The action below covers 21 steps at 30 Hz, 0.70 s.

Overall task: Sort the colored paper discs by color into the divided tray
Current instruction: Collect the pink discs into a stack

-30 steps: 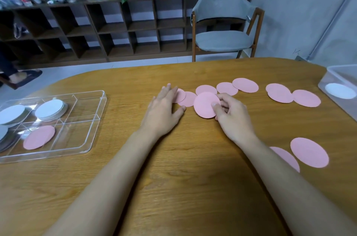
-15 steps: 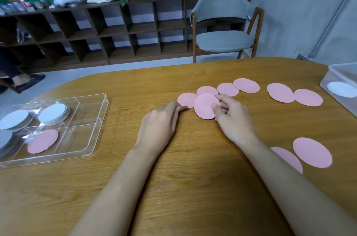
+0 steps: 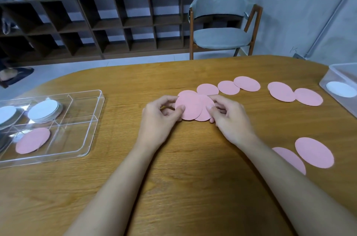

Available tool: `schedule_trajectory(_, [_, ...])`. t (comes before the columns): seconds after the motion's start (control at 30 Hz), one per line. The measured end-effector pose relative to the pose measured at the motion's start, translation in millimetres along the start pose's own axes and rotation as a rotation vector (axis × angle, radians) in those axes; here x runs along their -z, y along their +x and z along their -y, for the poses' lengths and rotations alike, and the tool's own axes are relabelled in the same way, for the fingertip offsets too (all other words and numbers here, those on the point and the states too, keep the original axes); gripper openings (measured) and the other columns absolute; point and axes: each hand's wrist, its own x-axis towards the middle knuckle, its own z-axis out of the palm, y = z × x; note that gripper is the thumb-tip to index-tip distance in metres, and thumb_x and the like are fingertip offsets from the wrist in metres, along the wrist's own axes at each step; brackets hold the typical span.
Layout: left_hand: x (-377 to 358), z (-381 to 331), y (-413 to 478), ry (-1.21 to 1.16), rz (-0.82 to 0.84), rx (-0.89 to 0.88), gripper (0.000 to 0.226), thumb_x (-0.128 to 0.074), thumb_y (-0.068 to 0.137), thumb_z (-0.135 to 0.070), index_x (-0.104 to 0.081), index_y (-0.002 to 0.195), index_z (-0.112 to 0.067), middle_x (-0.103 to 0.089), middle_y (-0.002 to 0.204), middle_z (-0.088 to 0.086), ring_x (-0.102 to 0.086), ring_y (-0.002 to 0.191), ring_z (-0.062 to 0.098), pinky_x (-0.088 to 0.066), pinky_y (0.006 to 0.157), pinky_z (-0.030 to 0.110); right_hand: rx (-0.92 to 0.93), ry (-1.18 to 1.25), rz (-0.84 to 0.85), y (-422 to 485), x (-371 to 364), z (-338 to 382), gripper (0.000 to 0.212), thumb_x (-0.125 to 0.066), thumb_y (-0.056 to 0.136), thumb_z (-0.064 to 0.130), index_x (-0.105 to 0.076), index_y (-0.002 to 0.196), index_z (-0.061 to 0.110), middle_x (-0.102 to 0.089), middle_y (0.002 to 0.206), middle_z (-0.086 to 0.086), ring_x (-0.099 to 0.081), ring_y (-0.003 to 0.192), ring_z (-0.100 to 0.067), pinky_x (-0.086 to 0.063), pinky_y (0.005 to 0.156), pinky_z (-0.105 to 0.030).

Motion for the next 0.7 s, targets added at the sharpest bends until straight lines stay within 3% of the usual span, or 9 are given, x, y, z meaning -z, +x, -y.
schedule_trajectory(0.23, [-4.9, -0.6, -5.4, 0.180, -0.030, -0.094, 0.023, -0.085, 0.085, -0.030, -0.081, 0.106, -0.021, -0.078, 0.084, -0.012, -0.073, 0.071, 0.003, -0.059, 0.082, 0.029, -0.006, 0.002, 0.055, -2.5, -3.6, 5.0, 0.031, -0.045, 0.107, 0.023, -0.071, 0.123, 0.031, -0.067, 0.070, 0.001, -0.065, 0.066, -0.020, -0.055, 0.080, -0.043])
schedule_trajectory(0.37, [-10.2, -0.7, -5.4, 0.289, -0.057, -0.223, 0.024, -0.082, 0.087, -0.029, -0.079, 0.109, -0.020, -0.074, 0.088, -0.011, -0.069, 0.075, 0.003, -0.057, 0.082, 0.028, 0.036, -0.008, 0.085, -4.3, -4.0, 7.1, 0.025, -0.057, 0.103, 0.025, -0.069, 0.123, 0.032, -0.070, 0.079, 0.002, -0.067, 0.073, -0.013, -0.057, 0.079, -0.047])
schedule_trajectory(0.4, [-11.0, 0.6, -4.6, 0.336, -0.052, -0.272, 0.026, -0.079, 0.089, -0.029, -0.077, 0.113, -0.019, -0.074, 0.094, -0.008, -0.068, 0.082, 0.004, -0.056, 0.085, 0.030, 0.040, -0.018, 0.083, -3.8, -3.4, 6.2, 0.028, -0.059, 0.101, 0.020, -0.069, 0.125, 0.031, -0.070, 0.080, 0.003, -0.067, 0.074, -0.014, -0.057, 0.080, -0.047])
schedule_trajectory(0.47, [-12.5, 5.0, -1.7, 0.481, 0.026, -0.340, 0.039, -0.070, 0.096, -0.034, -0.067, 0.132, -0.019, -0.070, 0.120, -0.006, -0.064, 0.111, 0.009, -0.050, 0.102, 0.032, 0.035, -0.054, 0.043, -1.3, 0.3, 3.6, 0.030, -0.060, 0.099, 0.016, -0.069, 0.125, 0.028, -0.070, 0.080, 0.006, -0.066, 0.075, -0.013, -0.056, 0.080, -0.041])
schedule_trajectory(0.53, [-13.5, 9.3, 0.9, 0.626, 0.179, -0.326, 0.054, -0.058, 0.102, -0.040, -0.048, 0.152, -0.022, -0.050, 0.155, -0.006, -0.042, 0.145, 0.013, -0.034, 0.121, 0.035, -0.006, -0.085, -0.037, 1.8, 6.6, 0.6, 0.028, -0.061, 0.099, 0.015, -0.069, 0.124, 0.024, -0.070, 0.081, 0.010, -0.064, 0.076, -0.006, -0.052, 0.076, -0.022])
schedule_trajectory(0.6, [-13.9, 11.8, 3.0, 0.740, 0.288, -0.279, 0.060, -0.048, 0.105, -0.040, -0.033, 0.161, -0.023, -0.028, 0.169, -0.006, -0.021, 0.157, 0.013, -0.021, 0.127, 0.038, -0.080, -0.091, -0.109, 4.7, 11.9, -1.6, 0.026, -0.060, 0.099, 0.017, -0.069, 0.123, 0.022, -0.072, 0.087, 0.009, -0.063, 0.078, -0.002, -0.044, 0.067, -0.008])
schedule_trajectory(0.63, [-14.1, 13.1, 3.7, 0.775, 0.312, -0.261, 0.060, -0.046, 0.106, -0.040, -0.031, 0.161, -0.022, -0.026, 0.170, -0.006, -0.019, 0.158, 0.013, -0.019, 0.128, 0.039, -0.115, -0.077, -0.137, 6.3, 13.1, -3.5, 0.026, -0.060, 0.099, 0.017, -0.069, 0.123, 0.023, -0.073, 0.090, 0.004, -0.064, 0.080, -0.005, -0.047, 0.069, -0.011])
schedule_trajectory(0.7, [-14.2, 12.7, 3.1, 0.777, 0.299, -0.254, 0.058, -0.048, 0.105, -0.040, -0.037, 0.159, -0.021, -0.035, 0.166, -0.004, -0.028, 0.155, 0.016, -0.024, 0.126, 0.040, -0.159, -0.040, -0.164, 8.6, 13.3, -6.8, 0.028, -0.060, 0.098, 0.019, -0.069, 0.124, 0.024, -0.075, 0.095, -0.001, -0.069, 0.084, -0.016, -0.054, 0.080, -0.030])
